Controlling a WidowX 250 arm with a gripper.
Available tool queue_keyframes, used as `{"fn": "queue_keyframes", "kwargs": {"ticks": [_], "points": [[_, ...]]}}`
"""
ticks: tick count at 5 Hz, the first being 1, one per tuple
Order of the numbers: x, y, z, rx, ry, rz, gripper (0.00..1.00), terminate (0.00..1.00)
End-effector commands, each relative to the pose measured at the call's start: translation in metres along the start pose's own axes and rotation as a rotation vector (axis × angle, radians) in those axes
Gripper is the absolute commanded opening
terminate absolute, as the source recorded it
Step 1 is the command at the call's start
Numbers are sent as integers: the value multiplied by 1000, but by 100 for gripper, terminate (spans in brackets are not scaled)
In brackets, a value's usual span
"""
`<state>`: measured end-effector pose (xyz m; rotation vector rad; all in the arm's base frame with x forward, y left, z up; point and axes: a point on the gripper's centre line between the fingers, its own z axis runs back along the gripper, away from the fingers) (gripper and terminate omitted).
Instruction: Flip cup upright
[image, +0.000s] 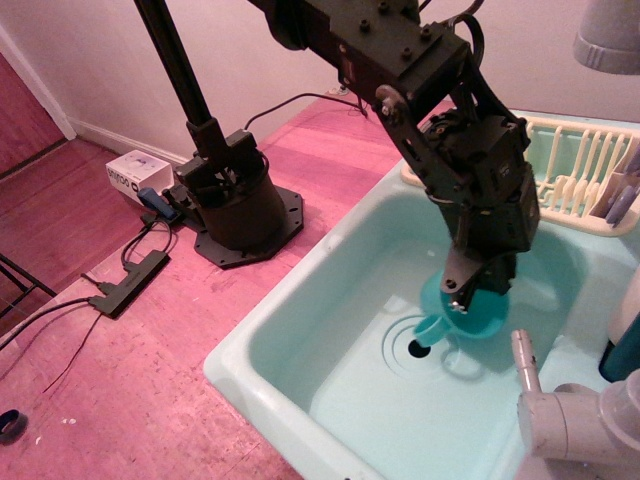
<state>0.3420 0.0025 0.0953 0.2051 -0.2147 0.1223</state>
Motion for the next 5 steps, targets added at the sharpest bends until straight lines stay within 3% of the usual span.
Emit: {"fn": "queue_keyframes", "kwargs": {"ticks": [1, 2, 3, 4, 5], "points": [[-22, -40, 0, -244, 17, 174, 0, 0], [-47, -78, 7, -377, -189, 370, 0, 0], [-47, -81, 18, -331, -333, 372, 0, 0], [-40, -68, 30, -252, -529, 296, 0, 0], [-34, -58, 44, -184, -658, 194, 0, 0]]}}
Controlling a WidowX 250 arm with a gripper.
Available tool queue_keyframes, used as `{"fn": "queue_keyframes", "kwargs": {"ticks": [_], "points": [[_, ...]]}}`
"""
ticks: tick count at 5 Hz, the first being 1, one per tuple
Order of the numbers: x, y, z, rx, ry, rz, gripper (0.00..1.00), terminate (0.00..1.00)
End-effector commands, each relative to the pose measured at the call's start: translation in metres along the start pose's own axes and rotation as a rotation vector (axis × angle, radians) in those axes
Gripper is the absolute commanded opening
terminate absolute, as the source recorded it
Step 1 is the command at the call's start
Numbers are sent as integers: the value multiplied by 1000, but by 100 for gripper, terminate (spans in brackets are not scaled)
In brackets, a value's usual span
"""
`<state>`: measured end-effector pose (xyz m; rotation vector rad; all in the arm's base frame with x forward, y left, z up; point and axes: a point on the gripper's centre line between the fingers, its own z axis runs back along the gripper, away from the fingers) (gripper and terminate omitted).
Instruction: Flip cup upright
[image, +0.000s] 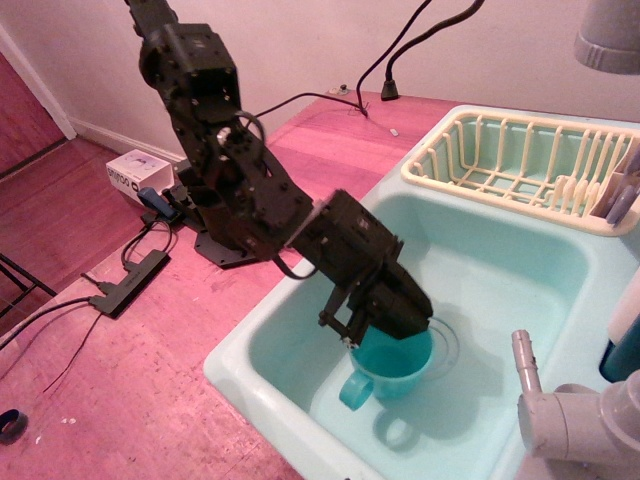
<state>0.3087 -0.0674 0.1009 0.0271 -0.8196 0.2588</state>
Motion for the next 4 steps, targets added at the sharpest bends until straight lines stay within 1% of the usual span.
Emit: {"fn": "queue_keyframes", "kwargs": {"ticks": [1, 2, 3, 4], "points": [[20, 5, 12, -22, -83, -65, 100, 0], [28, 8, 16, -10, -49, -51, 100, 0], [29, 5, 19, -3, -7, -47, 100, 0], [37, 5, 33, 13, 20, -53, 100, 100]]}}
